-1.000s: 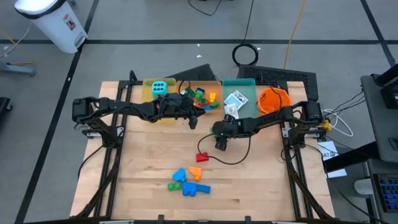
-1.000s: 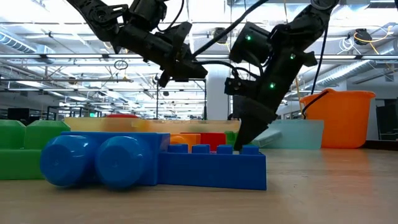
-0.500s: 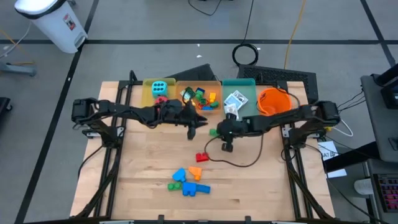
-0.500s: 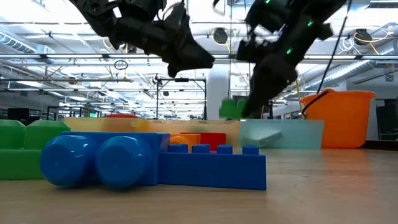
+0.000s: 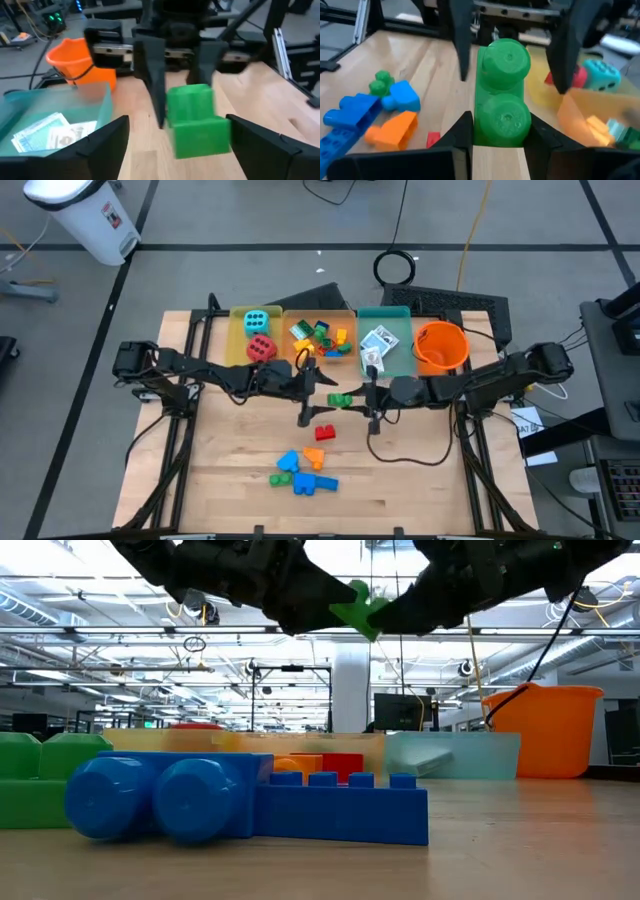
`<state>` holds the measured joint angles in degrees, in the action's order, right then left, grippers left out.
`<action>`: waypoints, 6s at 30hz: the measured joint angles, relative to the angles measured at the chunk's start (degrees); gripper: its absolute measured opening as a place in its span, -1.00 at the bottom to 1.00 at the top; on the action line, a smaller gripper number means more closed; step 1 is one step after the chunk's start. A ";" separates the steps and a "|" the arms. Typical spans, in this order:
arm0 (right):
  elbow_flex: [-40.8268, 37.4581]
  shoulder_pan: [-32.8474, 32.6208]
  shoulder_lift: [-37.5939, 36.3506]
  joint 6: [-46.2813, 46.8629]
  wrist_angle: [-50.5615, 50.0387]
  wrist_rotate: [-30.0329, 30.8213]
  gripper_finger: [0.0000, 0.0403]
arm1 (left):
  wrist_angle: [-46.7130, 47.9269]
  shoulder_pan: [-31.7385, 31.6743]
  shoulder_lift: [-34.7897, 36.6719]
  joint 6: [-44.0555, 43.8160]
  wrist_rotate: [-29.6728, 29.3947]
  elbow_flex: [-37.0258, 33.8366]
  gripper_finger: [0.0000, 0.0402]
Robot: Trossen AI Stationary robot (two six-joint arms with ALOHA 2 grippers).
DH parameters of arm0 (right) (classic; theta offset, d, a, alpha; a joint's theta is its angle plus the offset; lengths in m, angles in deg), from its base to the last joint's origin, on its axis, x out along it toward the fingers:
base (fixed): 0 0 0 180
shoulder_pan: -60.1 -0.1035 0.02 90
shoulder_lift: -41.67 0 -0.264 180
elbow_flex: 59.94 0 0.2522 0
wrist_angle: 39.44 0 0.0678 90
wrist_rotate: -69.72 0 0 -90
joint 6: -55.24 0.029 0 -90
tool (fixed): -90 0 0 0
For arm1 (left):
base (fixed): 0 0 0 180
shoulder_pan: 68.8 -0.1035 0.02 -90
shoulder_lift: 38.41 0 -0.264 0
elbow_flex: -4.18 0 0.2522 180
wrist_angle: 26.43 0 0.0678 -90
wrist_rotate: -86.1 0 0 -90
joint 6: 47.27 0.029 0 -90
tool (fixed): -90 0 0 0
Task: Pick & Place Toys
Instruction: Put the green game piece into the orange bin, then put the red game piece into the orange bin
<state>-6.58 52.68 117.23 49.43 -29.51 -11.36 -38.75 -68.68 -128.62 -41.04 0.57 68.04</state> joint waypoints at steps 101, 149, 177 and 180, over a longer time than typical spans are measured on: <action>16.60 -1.53 33.79 4.41 -8.08 -9.24 0.25 | 21.37 -9.56 14.38 -20.50 -13.60 0.02 0.40; 1.05 -7.16 7.65 -22.70 6.17 40.69 -0.38 | -14.39 -8.34 -10.97 -39.53 1.77 3.27 0.40; -1.05 -8.62 7.46 -23.71 11.03 49.42 0.02 | -4.16 -13.40 -11.82 -36.09 12.60 13.20 -0.32; -1.12 -9.66 7.67 -23.88 10.28 52.91 0.08 | -2.00 -15.98 -6.48 -33.65 11.47 13.40 -0.32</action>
<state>-7.70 43.03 124.89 25.55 -19.23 41.55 -40.75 -84.66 -135.10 -74.69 12.04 81.44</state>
